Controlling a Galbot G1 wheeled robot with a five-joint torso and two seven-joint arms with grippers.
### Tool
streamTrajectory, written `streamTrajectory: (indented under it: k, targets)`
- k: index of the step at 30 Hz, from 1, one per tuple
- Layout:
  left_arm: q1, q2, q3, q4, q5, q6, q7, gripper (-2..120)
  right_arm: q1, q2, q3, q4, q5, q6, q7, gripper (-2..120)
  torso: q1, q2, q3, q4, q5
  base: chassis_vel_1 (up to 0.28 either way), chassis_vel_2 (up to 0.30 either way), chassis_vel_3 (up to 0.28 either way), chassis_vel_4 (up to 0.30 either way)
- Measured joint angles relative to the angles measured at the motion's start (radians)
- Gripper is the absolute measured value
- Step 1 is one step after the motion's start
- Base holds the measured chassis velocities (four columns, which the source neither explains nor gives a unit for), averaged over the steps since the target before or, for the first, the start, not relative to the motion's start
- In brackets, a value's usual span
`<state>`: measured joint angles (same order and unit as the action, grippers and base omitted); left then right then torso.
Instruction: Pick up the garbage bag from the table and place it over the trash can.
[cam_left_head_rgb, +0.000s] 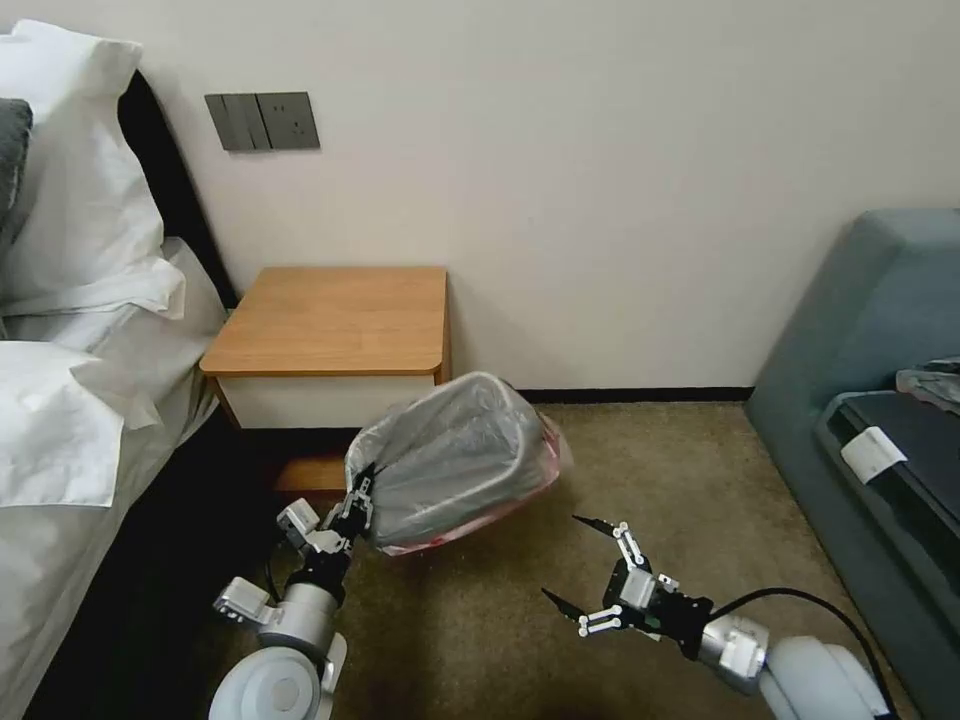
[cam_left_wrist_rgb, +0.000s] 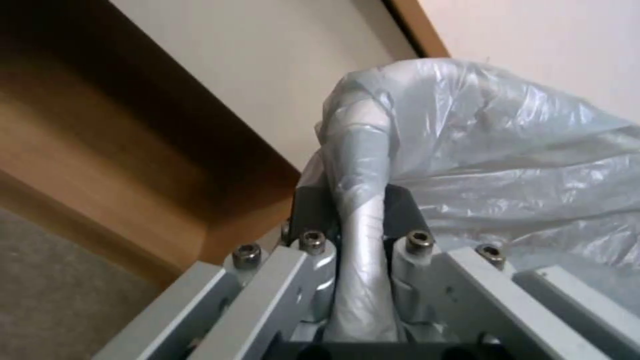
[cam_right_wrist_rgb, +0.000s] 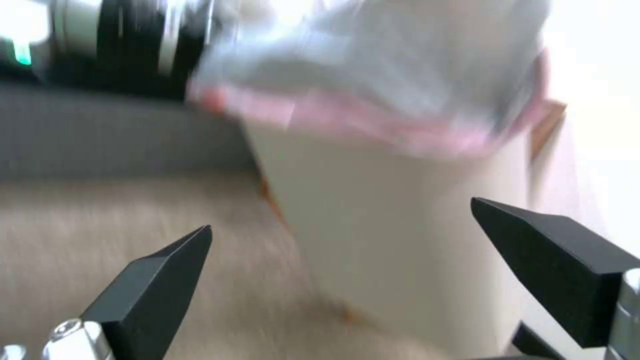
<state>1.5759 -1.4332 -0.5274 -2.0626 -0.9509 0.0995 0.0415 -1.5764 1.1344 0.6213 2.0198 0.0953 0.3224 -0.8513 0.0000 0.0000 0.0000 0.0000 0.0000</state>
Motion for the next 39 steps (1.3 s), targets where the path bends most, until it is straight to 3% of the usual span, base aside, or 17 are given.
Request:
streamTrajectory:
  k: [1, 4, 6, 7, 8, 11, 12, 15, 16, 19, 25, 27, 36, 39]
  targets:
    - [0.000, 0.000, 0.000, 0.000, 0.000, 0.000, 0.000, 3, 0.000, 0.000, 0.000, 0.000, 0.000, 0.000, 0.000, 100, 0.000, 0.000, 0.000, 0.0000, 0.0000, 0.000, 0.000, 0.000, 0.000]
    - [0.009, 0.018, 0.004, -0.003, 0.079, 0.000, -0.002, 3, 0.018, 0.005, 0.023, 0.066, 0.211, -0.086, -0.025, 100, 0.000, 0.000, 0.000, -0.0001, -0.0001, 0.000, 0.000, 0.000, 0.000]
    - [0.010, 0.022, 0.005, -0.004, 0.107, 0.000, -0.003, 3, 0.027, 0.003, 0.019, 0.087, 0.265, -0.110, -0.003, 100, 0.000, 0.000, 0.000, -0.0001, -0.0001, 0.000, 0.000, 0.000, 0.000]
    - [0.011, 0.029, 0.007, -0.004, 0.173, -0.002, -0.003, 3, 0.051, -0.008, -0.007, 0.124, 0.332, -0.133, 0.077, 100, 0.000, 0.000, 0.000, -0.0001, -0.0002, 0.000, 0.000, 0.000, 0.000]
    - [0.011, 0.029, 0.007, -0.004, 0.173, -0.002, -0.003, 3, 0.051, -0.008, -0.007, 0.124, 0.332, -0.133, 0.077, 100, 0.000, 0.000, 0.000, -0.0001, -0.0002, 0.000, 0.000, 0.000, 0.000]
    - [0.004, 0.039, 0.017, 0.000, 0.327, -0.025, 0.000, 3, 0.122, -0.060, -0.110, 0.204, 0.391, -0.156, 0.344, 99, 0.000, 0.000, 0.000, 0.0003, -0.0001, 0.000, 0.000, 0.000, 0.000]
    - [0.004, 0.039, 0.017, 0.000, 0.327, -0.025, 0.000, 3, 0.122, -0.060, -0.110, 0.204, 0.391, -0.156, 0.344, 99, 0.000, 0.000, 0.000, 0.0003, -0.0001, 0.000, 0.000, 0.000, 0.000]
    - [-0.013, 0.049, 0.029, 0.004, 0.435, -0.047, 0.006, 3, 0.171, -0.136, -0.172, 0.270, 0.386, -0.211, 0.502, 93, 0.000, 0.000, 0.000, -0.0001, -0.0003, 0.000, 0.000, 0.000, 0.000]
    - [-0.013, 0.049, 0.029, 0.004, 0.435, -0.047, 0.006, 3, 0.171, -0.136, -0.172, 0.270, 0.386, -0.211, 0.502, 93, 0.000, 0.000, 0.000, -0.0001, -0.0003, 0.000, 0.000, 0.000, 0.000]
    - [-0.018, 0.051, 0.031, 0.005, 0.546, -0.072, 0.010, 3, 0.224, -0.246, -0.247, 0.289, 0.380, -0.277, 0.576, 81, 0.000, 0.000, 0.000, 0.0003, -0.0001, 0.000, 0.000, 0.000, 0.000]
    - [-0.045, 0.054, 0.056, 0.023, 0.641, -0.077, 0.007, 3, 0.235, -0.366, -0.297, 0.297, 0.327, -0.357, 0.588, 63, 0.000, 0.000, 0.000, -0.0002, 0.0000, 0.000, 0.000, 0.000, 0.000]
    - [-0.053, 0.051, 0.074, 0.028, 0.683, -0.075, 0.006, 3, 0.259, -0.414, -0.335, 0.304, 0.306, -0.420, 0.601, 51, 0.000, 0.000, 0.000, -0.0002, 0.0000, 0.000, 0.000, 0.000, 0.000]
    - [-0.043, 0.011, 0.110, 0.032, 0.758, -0.068, 0.004, 3, 0.412, -0.489, -0.516, 0.272, 0.257, -0.552, 0.654, 24, 0.000, 0.000, 0.000, 0.0000, -0.0001, 0.000, 0.000, 0.000, 0.000]
    - [-0.044, 0.003, 0.120, 0.038, 0.773, -0.064, 0.001, 3, 0.485, -0.499, -0.597, 0.227, 0.245, -0.588, 0.642, 8, 0.000, 0.000, 0.000, 0.0001, 0.0000, 0.000, 0.000, 0.000, 0.000]
